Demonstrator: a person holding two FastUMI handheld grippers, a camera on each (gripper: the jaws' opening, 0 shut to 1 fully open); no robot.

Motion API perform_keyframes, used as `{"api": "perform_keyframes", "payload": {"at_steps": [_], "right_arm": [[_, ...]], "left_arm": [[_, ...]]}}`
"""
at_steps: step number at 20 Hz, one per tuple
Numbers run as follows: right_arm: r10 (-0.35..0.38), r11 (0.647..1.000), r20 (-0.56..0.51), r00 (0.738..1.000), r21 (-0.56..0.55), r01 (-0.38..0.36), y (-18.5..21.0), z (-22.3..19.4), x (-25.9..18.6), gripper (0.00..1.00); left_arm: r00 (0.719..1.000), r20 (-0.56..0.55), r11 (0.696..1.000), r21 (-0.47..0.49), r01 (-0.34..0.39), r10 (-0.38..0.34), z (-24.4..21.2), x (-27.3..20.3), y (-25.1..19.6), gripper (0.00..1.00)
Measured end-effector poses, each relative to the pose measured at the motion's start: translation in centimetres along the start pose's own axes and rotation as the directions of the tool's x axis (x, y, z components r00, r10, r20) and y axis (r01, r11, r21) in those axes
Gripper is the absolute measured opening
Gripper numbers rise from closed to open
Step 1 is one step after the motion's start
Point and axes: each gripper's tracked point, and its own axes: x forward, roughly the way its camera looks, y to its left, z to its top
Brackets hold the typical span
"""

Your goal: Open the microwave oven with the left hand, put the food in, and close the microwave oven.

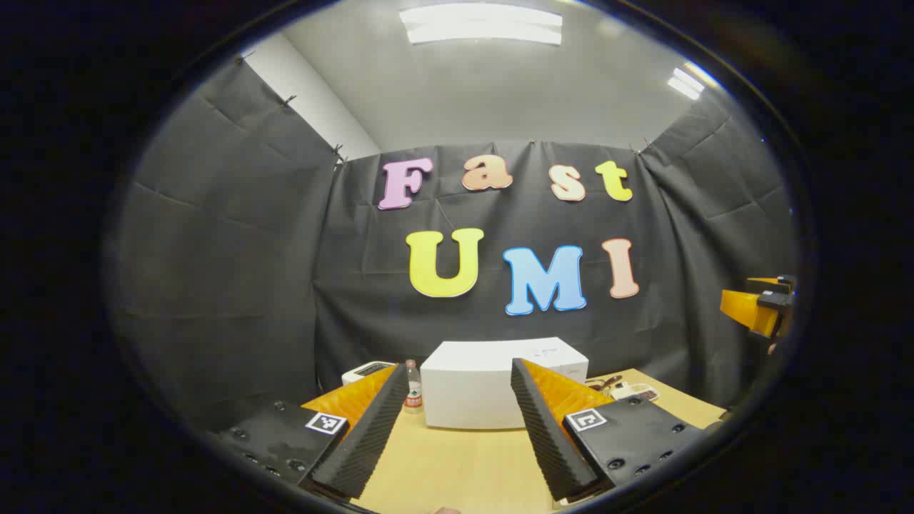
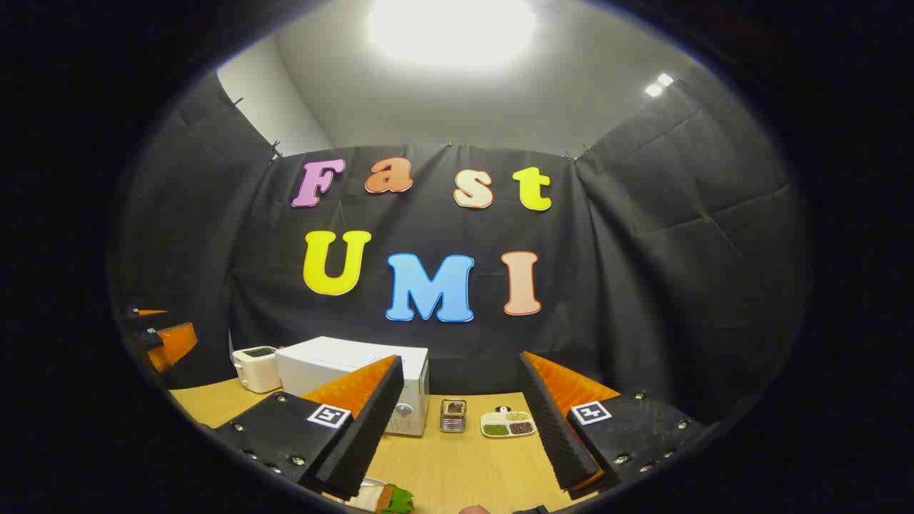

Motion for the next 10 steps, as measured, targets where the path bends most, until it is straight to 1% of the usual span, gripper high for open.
{"api": "perform_keyframes", "payload": {"at_steps": [1,2,3,4,8,10], "right_arm": [[0.000,1.000,-0.005,1.000,-0.001,0.000,-0.1,-0.2,0.0,0.96],[0.002,1.000,-0.009,1.000,0.002,-0.002,-0.2,-0.5,0.0,0.96],[0.003,1.000,-0.011,1.000,0.006,-0.003,-0.4,-0.6,0.1,0.96],[0.001,1.000,-0.012,1.000,0.008,-0.001,-0.6,-0.7,0.2,0.96],[0.009,1.000,-0.014,1.000,0.004,-0.009,-1.3,-1.3,0.2,0.96],[0.017,1.000,-0.014,1.000,0.006,-0.017,-1.6,-1.4,0.3,0.96]], "left_arm": [[1.000,-0.002,1.000,-0.002,-0.001,0.001,-0.1,0.0,-0.2,0.96],[1.000,-0.005,1.000,0.000,-0.003,0.003,-0.3,-0.1,-0.2,0.95],[1.000,-0.007,1.000,0.003,-0.006,0.006,-0.4,-0.2,-0.3,0.96],[1.000,-0.007,1.000,0.004,-0.005,0.005,-0.3,-0.2,-0.4,0.94],[1.000,0.004,1.000,-0.029,0.005,-0.005,0.3,-0.5,-1.5,0.97],[1.000,0.009,1.000,-0.025,0.000,0.000,0.2,-0.5,-2.0,0.96]]}}
